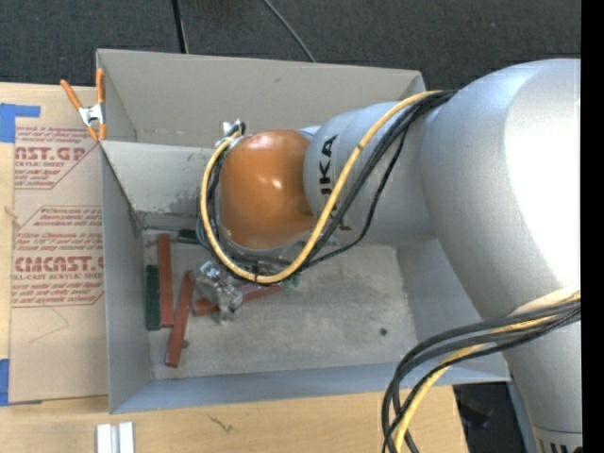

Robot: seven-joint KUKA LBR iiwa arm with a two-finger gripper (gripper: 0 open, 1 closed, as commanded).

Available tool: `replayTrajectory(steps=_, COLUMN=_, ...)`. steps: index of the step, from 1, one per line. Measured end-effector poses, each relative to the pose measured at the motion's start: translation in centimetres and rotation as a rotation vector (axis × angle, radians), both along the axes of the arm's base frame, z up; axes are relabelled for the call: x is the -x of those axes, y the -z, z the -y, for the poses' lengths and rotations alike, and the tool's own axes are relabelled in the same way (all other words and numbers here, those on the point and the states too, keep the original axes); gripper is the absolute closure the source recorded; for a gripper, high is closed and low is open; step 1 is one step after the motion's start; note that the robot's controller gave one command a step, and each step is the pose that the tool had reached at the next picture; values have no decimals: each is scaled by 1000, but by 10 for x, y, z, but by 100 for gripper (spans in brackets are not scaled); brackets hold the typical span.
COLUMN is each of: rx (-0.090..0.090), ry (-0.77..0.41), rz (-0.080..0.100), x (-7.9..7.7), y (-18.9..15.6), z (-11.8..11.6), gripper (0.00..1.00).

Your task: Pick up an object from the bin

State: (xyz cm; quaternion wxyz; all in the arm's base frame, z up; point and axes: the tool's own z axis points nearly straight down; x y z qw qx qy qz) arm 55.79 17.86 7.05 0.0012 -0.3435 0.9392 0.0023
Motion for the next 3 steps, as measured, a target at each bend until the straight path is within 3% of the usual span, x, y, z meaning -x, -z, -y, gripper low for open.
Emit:
replayTrajectory(steps=2, rx=1, ry=-1, rz=-4, x=1, y=-3, z=0, gripper=100)
replayTrajectory(steps=3, rx=6, ry=-1, rz=-12, x=4, y=-23, z=2, gripper=100)
